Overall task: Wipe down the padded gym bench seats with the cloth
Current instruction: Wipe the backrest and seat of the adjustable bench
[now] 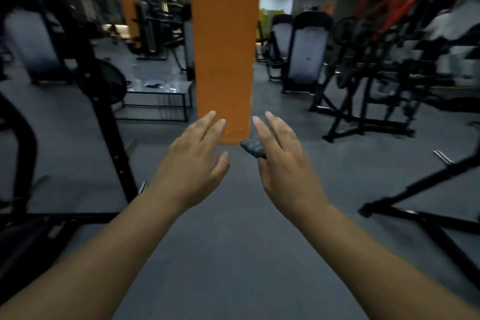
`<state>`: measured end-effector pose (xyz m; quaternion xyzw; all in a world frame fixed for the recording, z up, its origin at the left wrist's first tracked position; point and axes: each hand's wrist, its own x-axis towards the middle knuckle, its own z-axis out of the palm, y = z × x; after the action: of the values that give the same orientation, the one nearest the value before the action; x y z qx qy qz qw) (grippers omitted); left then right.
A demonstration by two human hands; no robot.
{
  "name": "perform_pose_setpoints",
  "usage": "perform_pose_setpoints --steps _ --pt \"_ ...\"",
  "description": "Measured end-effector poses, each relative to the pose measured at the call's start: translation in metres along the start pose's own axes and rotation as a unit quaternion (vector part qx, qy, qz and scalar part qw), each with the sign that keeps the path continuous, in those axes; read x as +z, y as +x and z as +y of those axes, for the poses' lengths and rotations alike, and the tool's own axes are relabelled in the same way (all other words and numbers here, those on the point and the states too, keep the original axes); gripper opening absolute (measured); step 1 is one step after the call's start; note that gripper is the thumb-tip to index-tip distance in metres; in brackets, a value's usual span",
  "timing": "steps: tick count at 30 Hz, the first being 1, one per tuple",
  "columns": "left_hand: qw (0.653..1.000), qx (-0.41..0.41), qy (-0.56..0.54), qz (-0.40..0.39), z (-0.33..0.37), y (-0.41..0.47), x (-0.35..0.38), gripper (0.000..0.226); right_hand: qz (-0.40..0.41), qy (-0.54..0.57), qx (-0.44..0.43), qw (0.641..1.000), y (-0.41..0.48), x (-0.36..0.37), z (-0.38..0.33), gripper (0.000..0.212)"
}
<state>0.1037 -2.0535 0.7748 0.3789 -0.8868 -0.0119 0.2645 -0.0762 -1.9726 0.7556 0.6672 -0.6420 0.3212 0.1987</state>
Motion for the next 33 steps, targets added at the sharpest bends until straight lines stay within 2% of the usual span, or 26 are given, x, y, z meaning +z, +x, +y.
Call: perform_pose_setpoints --steps 7,13,18,23,27,30,33 --pt "0.989 -0.127 0.071 0.032 -0.099 0.041 -0.007 0.063 -0.024 0.112 -0.098 0.989 0.116 0.108 -0.014 0.072" --pt "0.948 -0.278 0.145 0.041 -0.171 0.04 -0.014 0.064 -0.061 0.213 -0.197 0.955 0.189 0.204 -0.054 0.075" --pt "0.895 -0.395 0.197 0.065 -0.206 0.047 -0.002 0.063 -0.092 0.301 -0.284 0.906 0.233 0.277 -0.072 0.08" --pt "0.829 -0.507 0.216 0.094 -0.221 0.063 0.01 0.063 -0.152 0.348 -0.348 0.857 0.285 0.344 -0.076 0.08" --pt "0.769 -0.587 0.232 0.099 -0.237 0.056 0.011 0.063 -0.168 0.389 -0.404 0.811 0.304 0.377 -0.107 0.078" --pt "0.731 -0.628 0.245 0.108 -0.256 0.045 0.009 0.062 -0.18 0.416 -0.432 0.78 0.308 0.402 -0.14 0.08" --pt "0.711 -0.646 0.252 0.118 -0.285 0.032 0.005 0.062 -0.184 0.424 -0.458 0.759 0.312 0.429 -0.176 0.079"
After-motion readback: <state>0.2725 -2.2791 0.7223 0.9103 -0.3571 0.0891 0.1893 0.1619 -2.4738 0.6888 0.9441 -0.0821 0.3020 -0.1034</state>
